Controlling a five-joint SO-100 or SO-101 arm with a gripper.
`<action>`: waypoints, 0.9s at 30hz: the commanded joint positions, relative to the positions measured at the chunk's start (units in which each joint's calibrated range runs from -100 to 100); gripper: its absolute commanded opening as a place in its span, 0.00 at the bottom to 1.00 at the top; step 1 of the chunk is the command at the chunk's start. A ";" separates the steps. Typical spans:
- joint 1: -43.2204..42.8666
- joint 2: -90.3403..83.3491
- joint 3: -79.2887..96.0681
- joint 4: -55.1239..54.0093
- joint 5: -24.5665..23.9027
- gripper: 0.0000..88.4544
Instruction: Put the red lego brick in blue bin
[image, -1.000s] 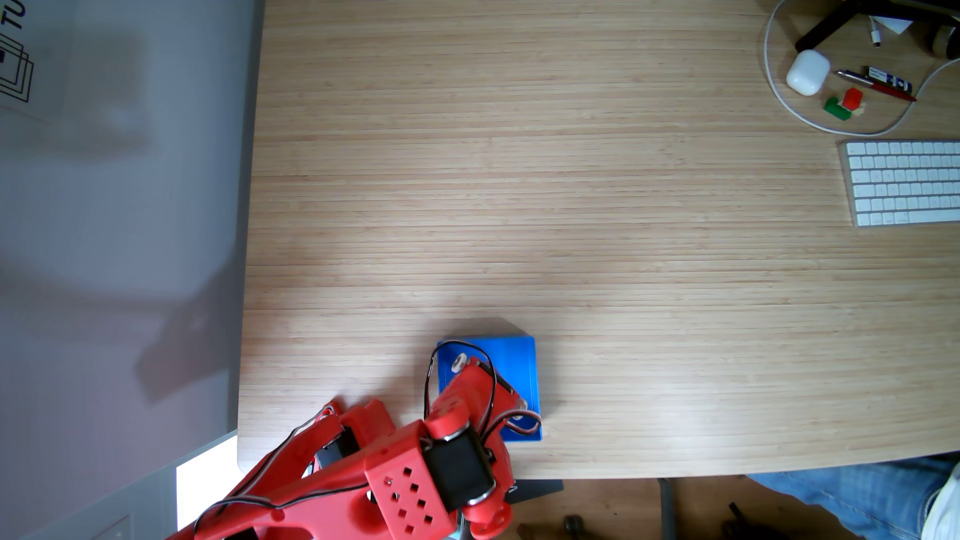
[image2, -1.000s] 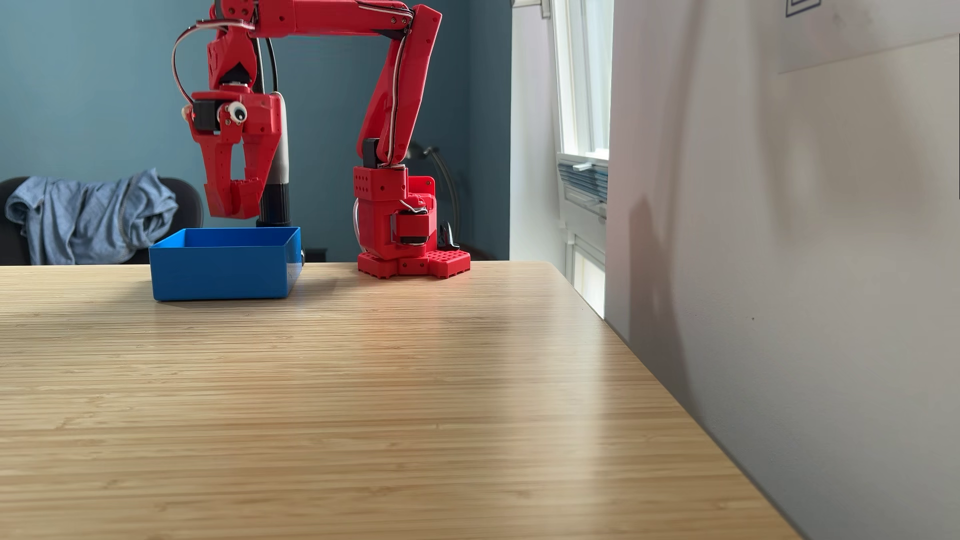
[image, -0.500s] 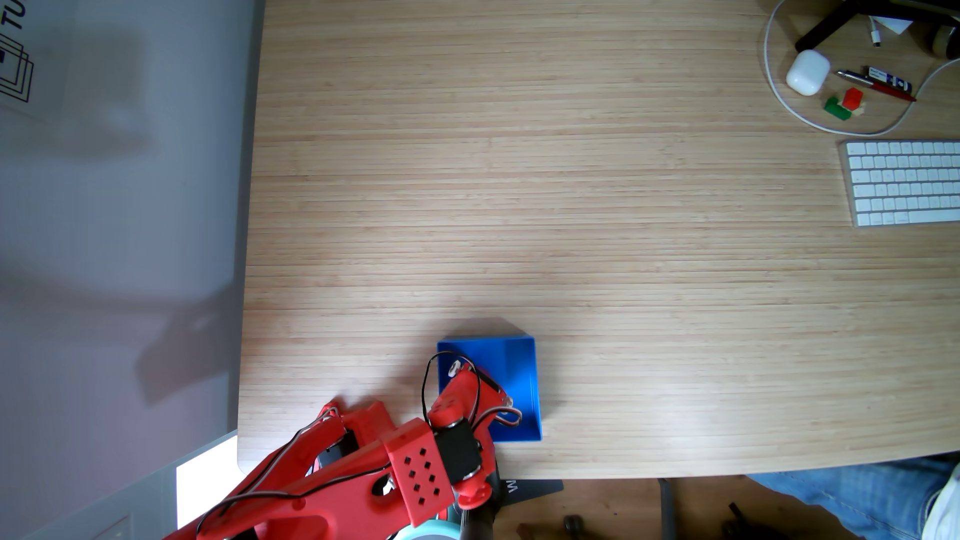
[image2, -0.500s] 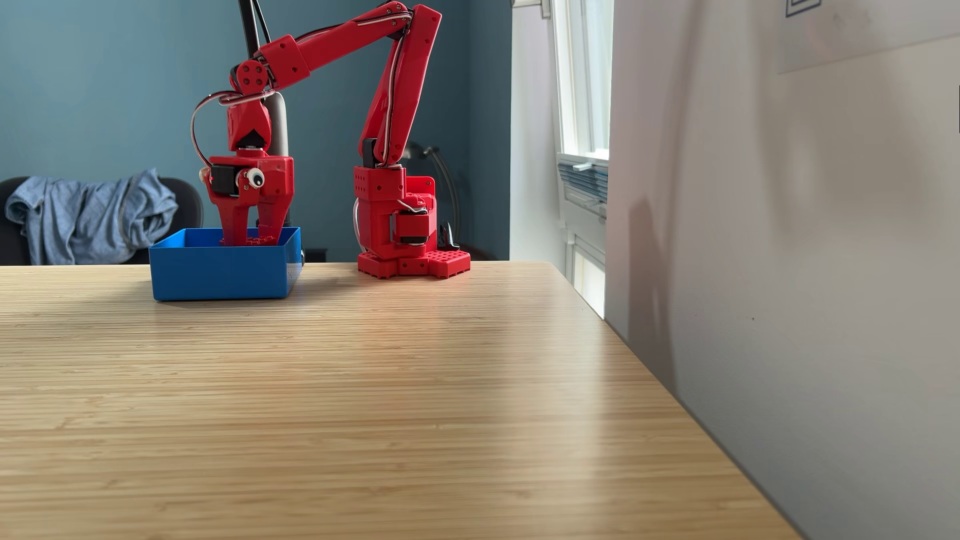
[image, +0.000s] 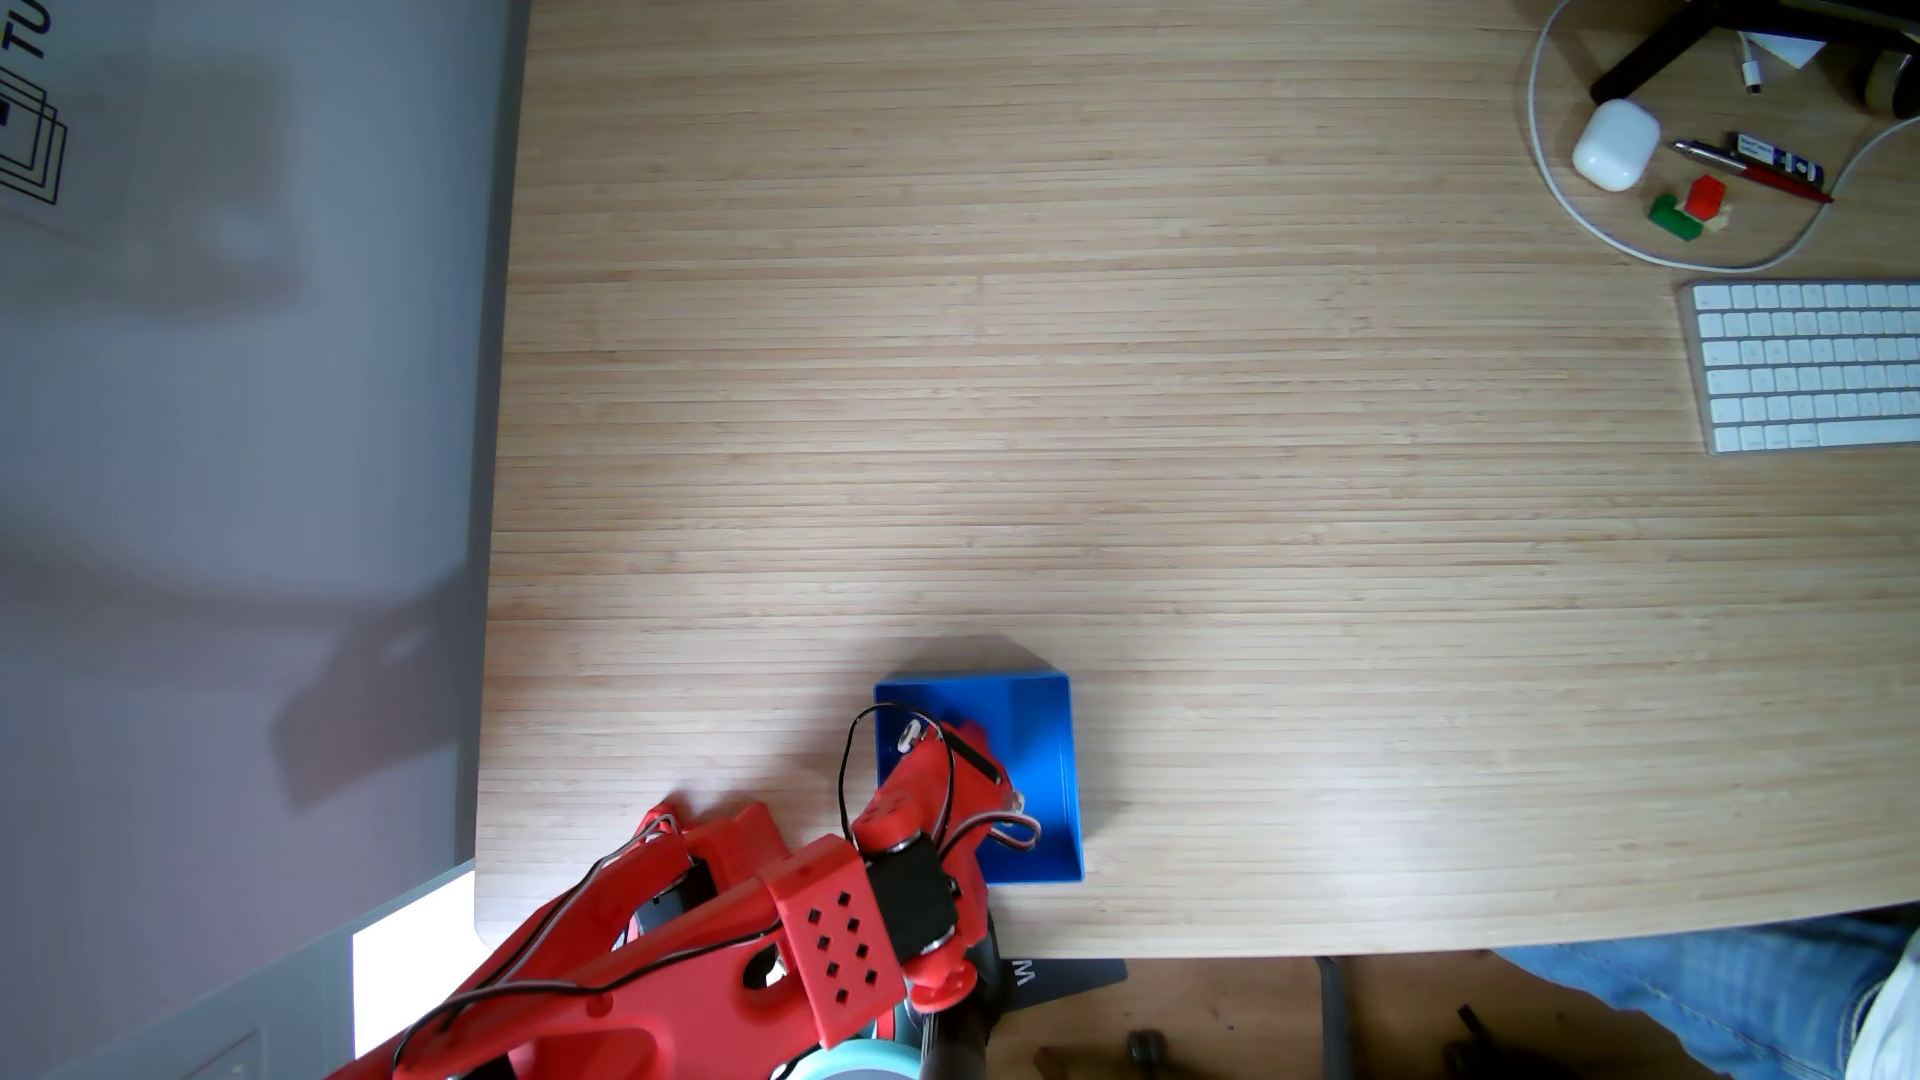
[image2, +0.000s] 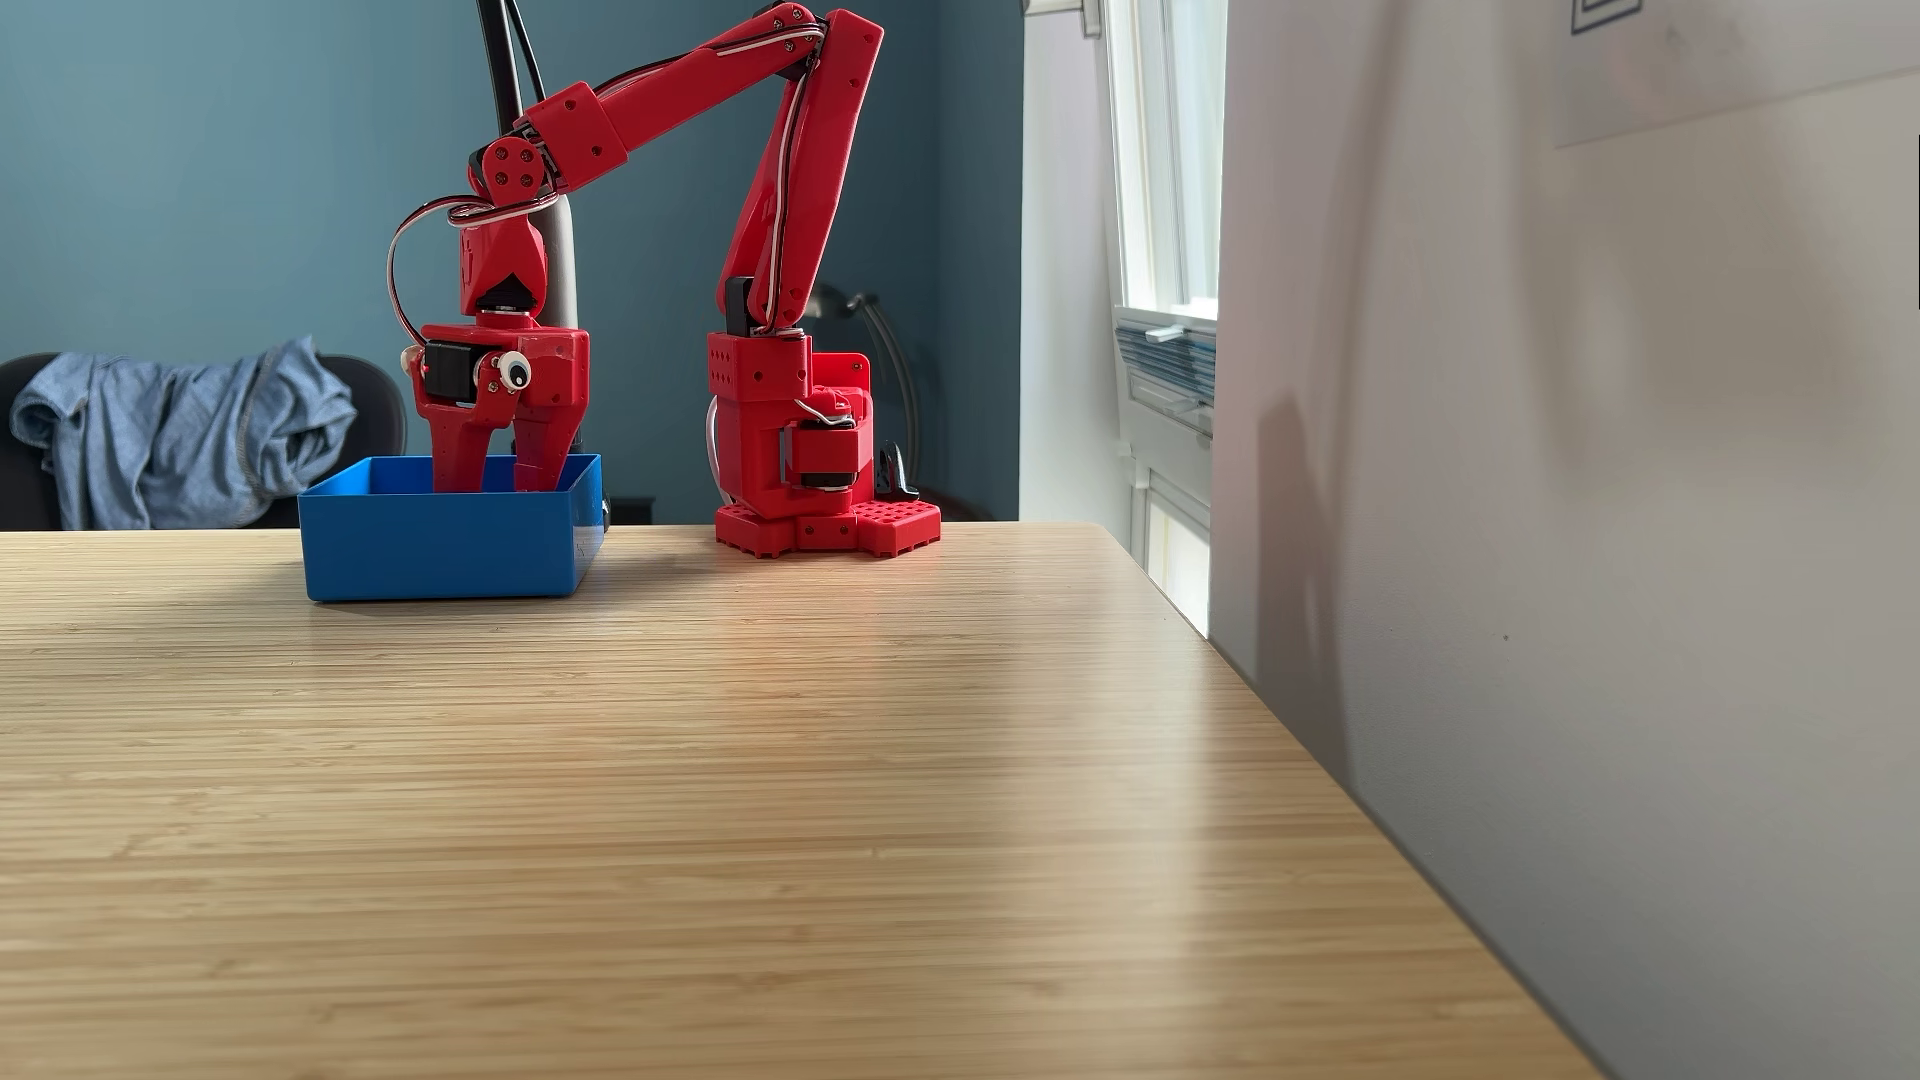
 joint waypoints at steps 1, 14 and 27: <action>0.04 -3.10 -6.18 5.11 0.15 0.20; -3.35 -3.10 -26.59 25.66 -0.78 0.16; -25.20 -3.10 -29.68 28.99 -12.84 0.00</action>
